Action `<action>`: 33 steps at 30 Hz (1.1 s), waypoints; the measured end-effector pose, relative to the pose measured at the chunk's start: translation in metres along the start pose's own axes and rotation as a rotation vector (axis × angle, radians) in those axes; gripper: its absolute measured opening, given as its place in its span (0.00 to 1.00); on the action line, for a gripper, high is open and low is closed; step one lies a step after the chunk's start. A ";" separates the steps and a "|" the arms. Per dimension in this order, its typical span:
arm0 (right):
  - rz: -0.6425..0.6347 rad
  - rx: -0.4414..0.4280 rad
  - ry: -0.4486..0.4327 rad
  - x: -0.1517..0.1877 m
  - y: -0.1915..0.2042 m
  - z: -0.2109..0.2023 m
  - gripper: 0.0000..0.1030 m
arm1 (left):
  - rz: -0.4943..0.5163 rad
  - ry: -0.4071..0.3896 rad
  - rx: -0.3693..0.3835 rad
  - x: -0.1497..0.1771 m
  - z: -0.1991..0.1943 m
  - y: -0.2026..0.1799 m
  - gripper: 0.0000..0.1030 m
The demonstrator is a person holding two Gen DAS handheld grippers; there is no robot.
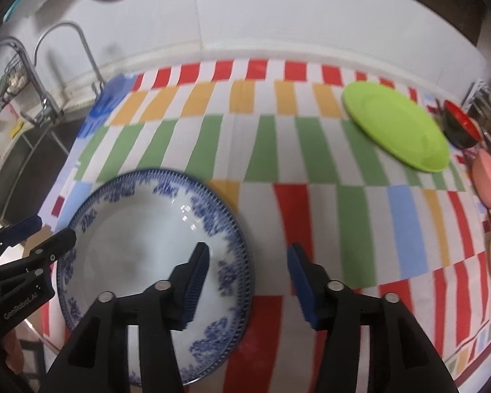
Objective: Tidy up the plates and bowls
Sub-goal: 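Lower the small plate onto the large plate and open both tools, then move both tools to the rim of the lime-green plate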
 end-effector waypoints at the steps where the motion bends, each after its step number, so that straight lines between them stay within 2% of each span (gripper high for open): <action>1: 0.001 0.010 -0.012 -0.002 -0.003 -0.003 0.53 | 0.006 -0.006 0.005 -0.003 -0.002 -0.004 0.65; 9: 0.041 0.066 -0.071 -0.015 -0.048 -0.020 0.55 | 0.063 -0.052 0.078 -0.032 -0.015 -0.054 0.66; 16: 0.082 0.123 -0.120 -0.027 -0.095 -0.038 0.55 | 0.119 -0.131 0.109 -0.061 -0.029 -0.099 0.67; 21: 0.108 0.174 -0.155 -0.035 -0.131 -0.050 0.59 | 0.158 -0.172 0.135 -0.081 -0.035 -0.134 0.68; 33: 0.161 0.249 -0.195 -0.056 -0.203 -0.054 0.59 | 0.223 -0.198 0.183 -0.123 -0.025 -0.203 0.68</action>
Point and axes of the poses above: each gripper's, at about its wrist camera, not at the fingertips, and z roughly the way its jaws point, y to its left, x to its underside, the point moved 9 cm from there along z, roughly the way its jaws point, and after that the axes turned 10 degrees about -z, right-handed, at the moved point
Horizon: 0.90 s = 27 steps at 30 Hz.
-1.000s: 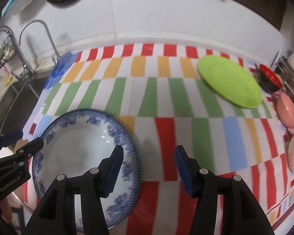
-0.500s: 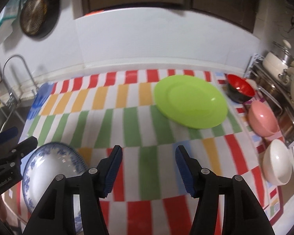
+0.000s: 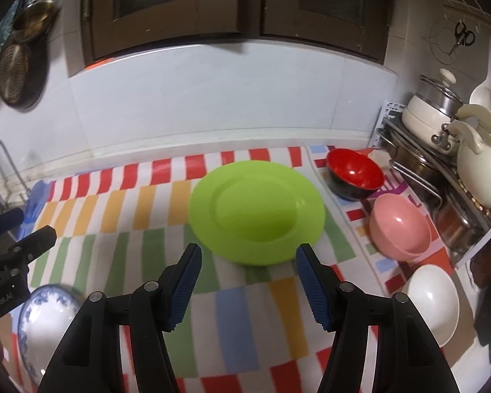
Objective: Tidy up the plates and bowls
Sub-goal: 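Move both tools to the rim of the lime-green plate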
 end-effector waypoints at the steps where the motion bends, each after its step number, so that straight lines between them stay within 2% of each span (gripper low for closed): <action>1: 0.003 0.005 -0.001 -0.002 -0.005 0.003 0.59 | 0.005 -0.002 0.006 -0.005 0.003 -0.004 0.68; 13: 0.050 0.032 0.004 -0.019 -0.052 0.044 0.59 | 0.031 0.014 0.034 -0.045 0.052 -0.045 0.70; 27: 0.095 0.027 0.065 -0.022 -0.089 0.117 0.59 | 0.005 0.156 0.063 -0.049 0.135 -0.087 0.71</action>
Point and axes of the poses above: each gripper's, at about its wrist camera, not at the fingertips, and z roughly the way its jaws point, y to its left, x to its underside, the point moved 9 cm from there along z, roughly the way its jaws point, and after that the axes turned 10 degrees about -z, right-handed, at the moved point
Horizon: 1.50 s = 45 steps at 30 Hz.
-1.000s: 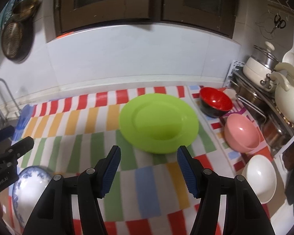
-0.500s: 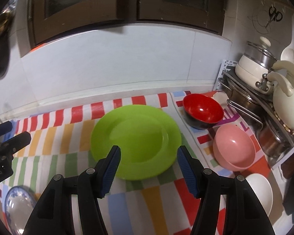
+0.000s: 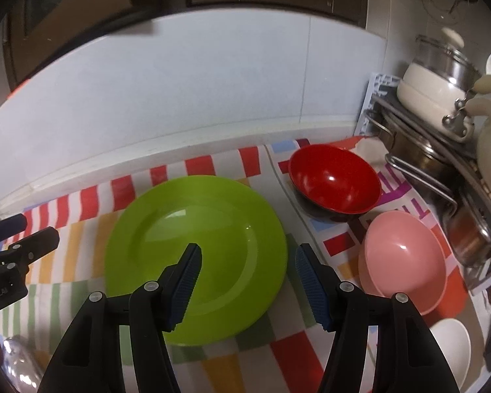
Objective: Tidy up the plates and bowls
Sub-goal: 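Move both tools to the rim of the lime-green plate, then close the left tool on the green plate rim while the right tool grips it too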
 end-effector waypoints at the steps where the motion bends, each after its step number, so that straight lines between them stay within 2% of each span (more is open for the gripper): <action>1: 0.002 0.002 0.007 0.000 -0.002 0.006 0.59 | -0.002 0.014 -0.002 0.000 0.007 -0.002 0.71; 16: 0.041 0.005 0.084 0.011 -0.024 0.073 0.59 | -0.002 0.147 -0.027 0.003 0.081 -0.015 0.71; 33: 0.038 -0.015 0.158 0.019 -0.027 0.105 0.59 | 0.007 0.196 -0.033 0.009 0.114 -0.016 0.69; 38: 0.042 -0.027 0.157 0.016 -0.026 0.106 0.56 | 0.009 0.198 -0.018 0.009 0.117 -0.017 0.64; 43: 0.055 -0.073 0.152 0.013 -0.024 0.109 0.43 | 0.012 0.206 0.022 0.008 0.118 -0.022 0.45; 45: 0.053 -0.080 0.153 0.012 -0.023 0.109 0.42 | 0.011 0.205 0.020 0.008 0.115 -0.023 0.43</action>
Point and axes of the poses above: each gripper's, at about its wrist camera, not at the fingertips, and z roughly the way its jaws point, y to its left, x to its underside, the point moved 9 cm from there along z, roughly the way its jaws point, and after that the axes turned 10 degrees about -z, right-handed, at the moved point
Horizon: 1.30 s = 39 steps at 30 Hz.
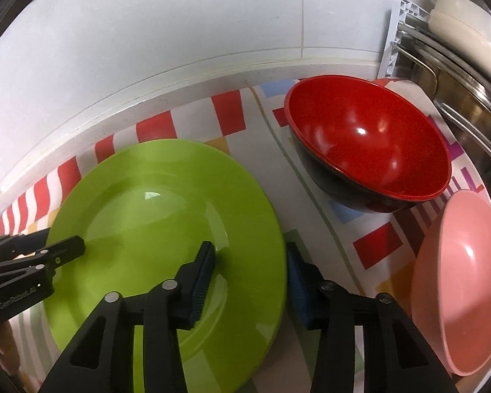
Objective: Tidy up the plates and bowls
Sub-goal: 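Close the left tool on the green plate rim while the right tool grips it too, then carry the lime-green plate with both tools over the blue-and-white plates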
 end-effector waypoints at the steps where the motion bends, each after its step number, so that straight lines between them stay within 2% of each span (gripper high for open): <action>1: 0.001 0.000 0.001 0.000 0.000 0.000 0.41 | 0.002 -0.003 -0.004 0.000 -0.001 0.000 0.42; 6: 0.003 0.005 0.004 -0.003 -0.001 -0.001 0.40 | 0.001 -0.012 -0.017 0.000 -0.003 0.002 0.38; 17: -0.010 0.021 -0.025 -0.003 0.006 -0.026 0.39 | -0.009 -0.039 -0.015 0.003 -0.015 -0.001 0.38; 29: -0.044 0.011 -0.075 -0.001 0.035 -0.077 0.39 | -0.059 -0.112 -0.019 0.021 -0.072 0.025 0.37; 39: -0.097 -0.015 -0.117 0.008 0.070 -0.117 0.39 | -0.128 -0.170 -0.042 0.056 -0.128 0.066 0.37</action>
Point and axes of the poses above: each gripper's, at about its wrist camera, not at the fingertips, and z roughly the way its jaws point, y to its left, x to its underside, the point moved 9 cm from there along z, roughly the way its jaws point, and after that the axes turned 10 degrees about -z, right-handed, at the moved point
